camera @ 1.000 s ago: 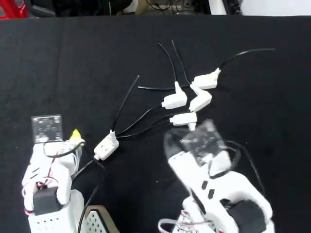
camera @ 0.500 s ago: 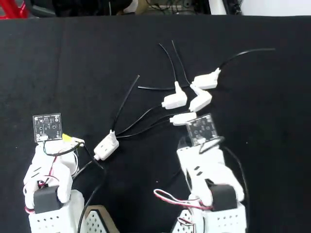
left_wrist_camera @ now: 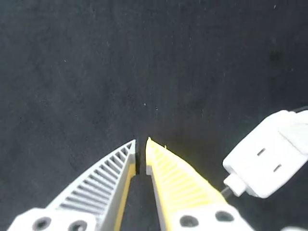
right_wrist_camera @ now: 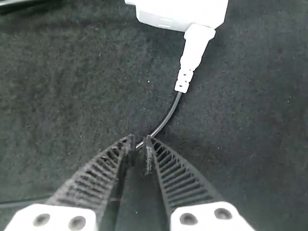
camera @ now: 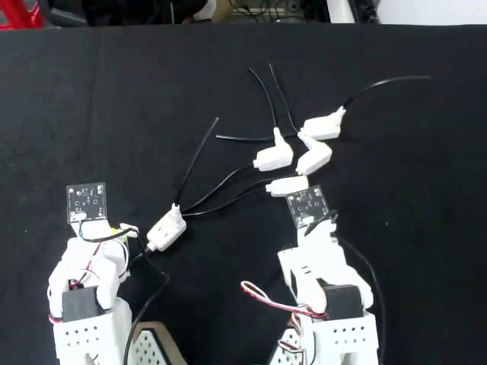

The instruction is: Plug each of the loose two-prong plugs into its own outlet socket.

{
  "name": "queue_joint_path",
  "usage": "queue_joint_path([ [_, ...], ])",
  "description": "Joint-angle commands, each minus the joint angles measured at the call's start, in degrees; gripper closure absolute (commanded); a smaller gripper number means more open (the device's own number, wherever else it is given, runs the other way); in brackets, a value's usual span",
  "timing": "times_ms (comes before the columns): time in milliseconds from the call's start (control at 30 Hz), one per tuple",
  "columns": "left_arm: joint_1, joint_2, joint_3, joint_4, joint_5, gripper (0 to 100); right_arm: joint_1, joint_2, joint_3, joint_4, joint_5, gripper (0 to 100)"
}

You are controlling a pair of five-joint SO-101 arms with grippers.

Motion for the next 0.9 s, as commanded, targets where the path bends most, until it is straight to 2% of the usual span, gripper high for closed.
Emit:
queue_joint_path([
  [0, 0.57, -0.26, 0.13, -1.41, 0.35, 95, 0.79, -4.70, -0.04, 0.53, -0.44, 96.5],
  [867, 0.04, -0.26, 1.27, -1.41, 0.26, 95, 0.79, -4.70, -0.04, 0.53, -0.44, 96.5],
])
